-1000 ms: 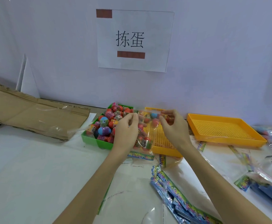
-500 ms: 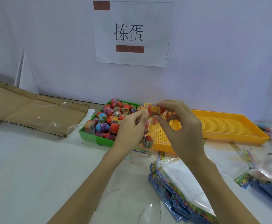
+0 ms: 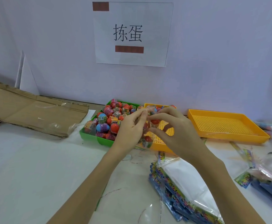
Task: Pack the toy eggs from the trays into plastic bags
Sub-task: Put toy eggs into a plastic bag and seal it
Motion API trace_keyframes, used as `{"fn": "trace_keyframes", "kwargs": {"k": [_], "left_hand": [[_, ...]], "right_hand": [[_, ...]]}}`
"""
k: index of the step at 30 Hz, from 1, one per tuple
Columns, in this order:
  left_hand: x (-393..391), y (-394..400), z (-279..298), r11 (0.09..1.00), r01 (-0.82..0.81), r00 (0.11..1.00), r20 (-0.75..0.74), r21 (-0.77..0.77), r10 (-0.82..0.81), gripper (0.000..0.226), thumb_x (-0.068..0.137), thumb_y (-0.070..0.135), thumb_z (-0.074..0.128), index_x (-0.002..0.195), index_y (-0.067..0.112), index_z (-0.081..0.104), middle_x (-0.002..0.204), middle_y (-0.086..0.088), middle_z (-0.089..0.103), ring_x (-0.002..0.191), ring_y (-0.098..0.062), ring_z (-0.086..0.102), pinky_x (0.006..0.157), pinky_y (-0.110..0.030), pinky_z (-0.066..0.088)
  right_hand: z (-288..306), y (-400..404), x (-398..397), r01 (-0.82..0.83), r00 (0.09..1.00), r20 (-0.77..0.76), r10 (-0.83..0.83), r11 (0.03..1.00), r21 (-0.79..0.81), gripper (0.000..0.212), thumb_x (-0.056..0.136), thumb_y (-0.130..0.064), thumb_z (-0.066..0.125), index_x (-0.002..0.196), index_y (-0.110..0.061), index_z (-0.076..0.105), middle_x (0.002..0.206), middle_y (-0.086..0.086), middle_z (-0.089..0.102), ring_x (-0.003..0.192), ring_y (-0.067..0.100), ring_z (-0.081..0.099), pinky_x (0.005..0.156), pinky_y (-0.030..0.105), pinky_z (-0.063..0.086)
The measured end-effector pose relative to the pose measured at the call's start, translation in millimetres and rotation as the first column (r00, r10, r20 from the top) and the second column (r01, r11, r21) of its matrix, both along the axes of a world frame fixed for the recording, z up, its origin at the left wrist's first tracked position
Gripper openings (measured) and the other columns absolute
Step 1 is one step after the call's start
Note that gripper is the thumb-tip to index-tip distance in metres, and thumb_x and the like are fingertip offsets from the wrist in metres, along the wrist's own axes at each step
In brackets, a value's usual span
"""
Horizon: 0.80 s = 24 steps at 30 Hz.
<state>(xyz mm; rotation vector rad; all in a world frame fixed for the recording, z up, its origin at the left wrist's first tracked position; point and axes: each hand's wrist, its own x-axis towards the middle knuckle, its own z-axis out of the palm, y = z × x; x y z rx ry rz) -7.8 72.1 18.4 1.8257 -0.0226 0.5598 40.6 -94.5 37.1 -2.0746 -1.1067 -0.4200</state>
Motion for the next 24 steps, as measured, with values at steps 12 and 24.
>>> {"fn": "trace_keyframes", "kwargs": {"k": [12,24], "left_hand": [[1.0,-0.6,-4.2,0.990,-0.013,1.000,0.011,0.143,0.012,0.035,0.112,0.033,0.042,0.134,0.025,0.067,0.092,0.018,0.073,0.085,-0.007,0.068,0.077,-0.025,0.056],[0.4,0.4,-10.0,0.962,-0.051,0.998,-0.033,0.269,0.062,0.043,0.109,0.048,0.034,0.130,0.027,0.064,0.083,-0.003,0.068,0.077,-0.013,0.064,0.075,-0.035,0.055]], "right_hand": [[-5.1,-0.9,7.4,-0.039,0.939,-0.338,0.063,0.996,0.077,0.018,0.094,-0.038,0.072,0.111,-0.033,0.070,0.104,-0.017,0.069,0.096,0.007,0.067,0.071,0.023,0.057],[-5.5,-5.0,10.0,-0.027,0.946,-0.323,0.024,1.000,-0.002,0.024,0.088,-0.043,0.078,0.109,-0.031,0.075,0.098,-0.020,0.074,0.090,-0.001,0.070,0.072,0.018,0.058]]}}
